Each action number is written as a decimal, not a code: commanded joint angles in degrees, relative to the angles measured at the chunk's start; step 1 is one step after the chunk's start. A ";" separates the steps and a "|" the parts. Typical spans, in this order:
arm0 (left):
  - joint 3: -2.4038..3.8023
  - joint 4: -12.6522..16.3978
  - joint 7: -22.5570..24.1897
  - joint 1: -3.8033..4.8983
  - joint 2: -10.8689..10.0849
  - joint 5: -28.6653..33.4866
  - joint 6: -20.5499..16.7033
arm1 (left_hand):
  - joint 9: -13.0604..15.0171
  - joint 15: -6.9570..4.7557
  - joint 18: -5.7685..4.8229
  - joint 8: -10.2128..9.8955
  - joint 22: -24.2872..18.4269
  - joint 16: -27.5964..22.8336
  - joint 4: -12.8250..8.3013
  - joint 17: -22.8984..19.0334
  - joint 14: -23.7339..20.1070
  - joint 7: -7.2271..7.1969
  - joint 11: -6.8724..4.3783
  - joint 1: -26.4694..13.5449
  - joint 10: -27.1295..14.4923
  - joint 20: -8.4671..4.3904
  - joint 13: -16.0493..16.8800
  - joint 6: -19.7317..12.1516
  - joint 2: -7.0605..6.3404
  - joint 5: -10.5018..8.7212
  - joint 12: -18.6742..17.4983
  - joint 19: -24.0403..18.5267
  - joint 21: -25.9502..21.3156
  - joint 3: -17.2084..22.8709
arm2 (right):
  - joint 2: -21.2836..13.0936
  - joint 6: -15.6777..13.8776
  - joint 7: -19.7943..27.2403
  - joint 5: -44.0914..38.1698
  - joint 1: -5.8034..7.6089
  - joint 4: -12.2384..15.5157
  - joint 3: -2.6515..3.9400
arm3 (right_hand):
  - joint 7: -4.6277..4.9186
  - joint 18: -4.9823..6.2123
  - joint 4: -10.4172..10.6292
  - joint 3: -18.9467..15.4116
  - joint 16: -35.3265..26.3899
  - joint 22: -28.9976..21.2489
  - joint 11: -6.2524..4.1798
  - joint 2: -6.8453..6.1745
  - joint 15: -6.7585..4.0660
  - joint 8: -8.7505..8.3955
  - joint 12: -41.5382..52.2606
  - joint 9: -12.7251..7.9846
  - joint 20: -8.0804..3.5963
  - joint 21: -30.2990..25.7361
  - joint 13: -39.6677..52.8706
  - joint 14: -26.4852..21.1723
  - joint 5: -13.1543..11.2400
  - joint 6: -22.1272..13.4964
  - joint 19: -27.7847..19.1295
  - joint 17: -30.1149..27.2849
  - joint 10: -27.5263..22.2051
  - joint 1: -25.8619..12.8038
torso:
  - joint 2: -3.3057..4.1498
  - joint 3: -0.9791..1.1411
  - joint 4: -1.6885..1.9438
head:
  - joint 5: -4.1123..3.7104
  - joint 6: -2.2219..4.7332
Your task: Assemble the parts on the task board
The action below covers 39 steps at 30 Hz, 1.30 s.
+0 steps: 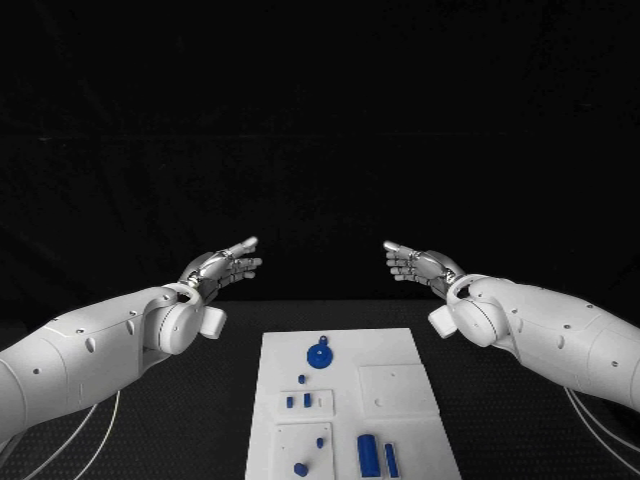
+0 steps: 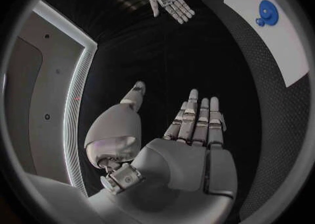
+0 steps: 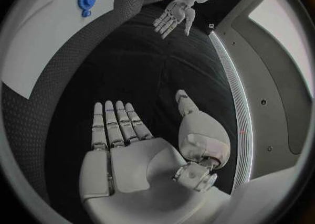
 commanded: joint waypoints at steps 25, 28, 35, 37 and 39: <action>3.42 32.63 13.39 -8.28 -8.02 6.69 -35.27 | -13.09 -3.44 -1.36 -7.09 -57.91 -15.30 5.29 -8.26 -21.15 -4.27 -3.43 -36.15 -42.21 -0.73 -3.67 -21.36 2.83 -1.49 -1.70 -16.67 -13.13 -13.53 | -11.55 -34.49 18.91 23.58 -7.32 36.85 2.01 | -4.51 -4.33 7.43 -13.73 -10.89 -31.16 -4.08 2.41 -4.24 -4.48 -8.24 -15.17 -5.05 -9.88 -7.28 -20.42 -4.40 -21.26 -14.38 -13.16 -22.84 -23.26 | -2.71 -0.03 -0.84 | 0.58 -2.07; 3.47 33.05 13.56 -8.39 -8.12 6.77 -35.72 | -13.09 -3.44 -1.36 -7.09 -57.91 -15.30 5.29 -8.26 -21.15 -4.27 -3.43 -36.15 -42.21 -0.73 -3.67 -21.36 2.83 -1.49 -1.70 -16.67 -13.13 -13.53 | -11.86 -35.39 19.41 24.20 -7.51 37.83 2.07 | -4.51 -4.33 7.43 -13.73 -10.89 -31.16 -4.08 2.41 -4.24 -4.48 -8.24 -15.17 -5.05 -9.88 -7.28 -20.42 -4.40 -21.26 -14.38 -13.16 -22.84 -23.26 | -2.71 -0.03 -0.84 | 0.58 -2.07; 3.47 33.05 13.56 -8.39 -8.12 6.77 -35.72 | -13.09 -3.44 -1.36 -7.09 -57.91 -15.30 5.29 -8.26 -21.15 -4.27 -3.43 -36.15 -42.21 -0.73 -3.67 -21.36 2.83 -1.49 -1.70 -16.67 -13.13 -13.53 | -11.89 -35.50 19.47 24.28 -7.54 37.95 2.07 | -4.51 -4.33 7.43 -13.73 -10.89 -31.16 -4.08 2.41 -4.24 -4.48 -8.24 -15.17 -5.05 -9.88 -7.28 -20.42 -4.40 -21.26 -14.38 -13.16 -22.84 -23.26 | -2.71 -0.03 -0.84 | 0.58 -2.07; 3.47 33.05 13.56 -8.39 -8.12 6.77 -35.72 | -13.09 -3.44 -1.36 -7.09 -57.91 -15.30 5.29 -8.26 -21.15 -4.27 -3.43 -36.15 -42.21 -0.73 -3.67 -21.36 2.83 -1.49 -1.70 -16.67 -13.13 -13.53 | -11.89 -35.50 19.47 24.28 -7.54 37.95 2.07 | -4.51 -4.33 7.43 -13.73 -10.89 -31.16 -4.08 2.41 -4.24 -4.48 -8.24 -15.17 -5.05 -9.88 -7.28 -20.42 -4.40 -21.26 -14.38 -13.16 -22.84 -23.26 | -2.71 -0.03 -0.84 | 0.58 -2.07; 3.47 33.05 13.56 -8.39 -8.12 6.77 -35.72 | -13.09 -3.44 -1.36 -7.09 -57.91 -15.30 5.29 -8.26 -21.15 -4.27 -3.43 -36.15 -42.21 -0.73 -3.67 -21.36 2.83 -1.49 -1.70 -16.67 -13.13 -13.53 | -11.89 -35.50 19.47 24.28 -7.54 37.95 2.07 | -4.51 -4.33 7.43 -13.73 -10.89 -31.16 -4.08 2.41 -4.24 -4.48 -8.24 -15.17 -5.05 -9.88 -7.28 -20.42 -4.40 -21.26 -14.38 -13.16 -22.84 -23.26 | -2.71 -0.03 -0.84 | 0.58 -2.07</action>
